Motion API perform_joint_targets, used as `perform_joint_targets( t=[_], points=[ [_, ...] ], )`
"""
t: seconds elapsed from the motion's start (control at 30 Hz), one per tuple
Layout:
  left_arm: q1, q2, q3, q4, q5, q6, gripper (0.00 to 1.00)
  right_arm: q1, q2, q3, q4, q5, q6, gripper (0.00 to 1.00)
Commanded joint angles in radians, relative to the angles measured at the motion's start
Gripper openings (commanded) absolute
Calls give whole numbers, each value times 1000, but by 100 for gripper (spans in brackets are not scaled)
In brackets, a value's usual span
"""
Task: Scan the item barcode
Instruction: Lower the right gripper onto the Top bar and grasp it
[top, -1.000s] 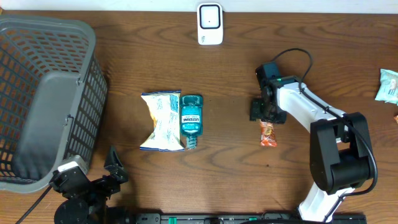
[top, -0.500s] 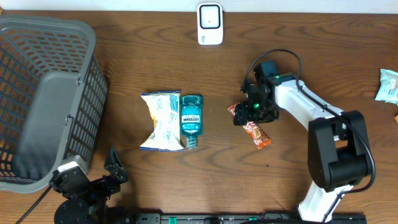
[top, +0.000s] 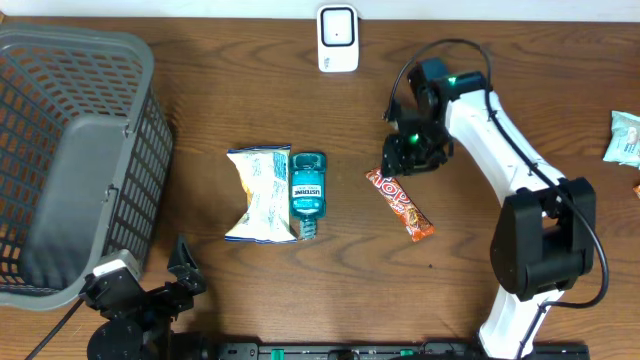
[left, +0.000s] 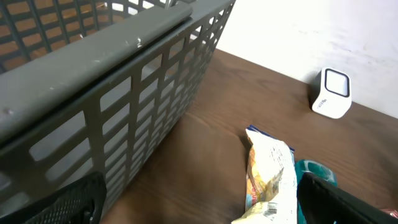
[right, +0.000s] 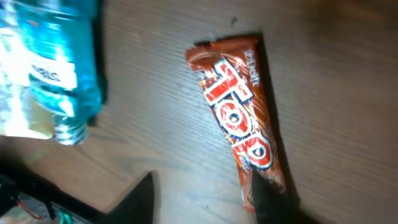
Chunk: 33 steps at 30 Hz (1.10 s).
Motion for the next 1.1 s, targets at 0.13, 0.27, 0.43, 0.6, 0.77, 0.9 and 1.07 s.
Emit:
perform_joint_targets(
  t=[0.13, 0.27, 0.43, 0.6, 0.77, 0.9, 1.07],
  points=[
    [5, -7, 0, 1, -13, 2, 98, 15, -128, 35, -23, 41, 29, 1],
    [5, -7, 0, 0, -13, 2, 98, 52, -138, 17, 23, 175, 109, 2],
    [5, -7, 0, 1, -13, 2, 98, 125, -138, -116, 156, 337, 194, 1],
    [5, -7, 0, 0, -13, 2, 98, 145, -138, -258, 256, 359, 222, 1],
    [5, -7, 0, 0, -13, 2, 98, 145, -138, -364, 323, 359, 222, 1],
    [5, -7, 0, 0, -13, 2, 98, 145, -138, -425, 334, 360, 229, 2],
    [5, -7, 0, 0, -13, 2, 98, 144, -138, -506, 421, 389, 256, 7]
  ],
)
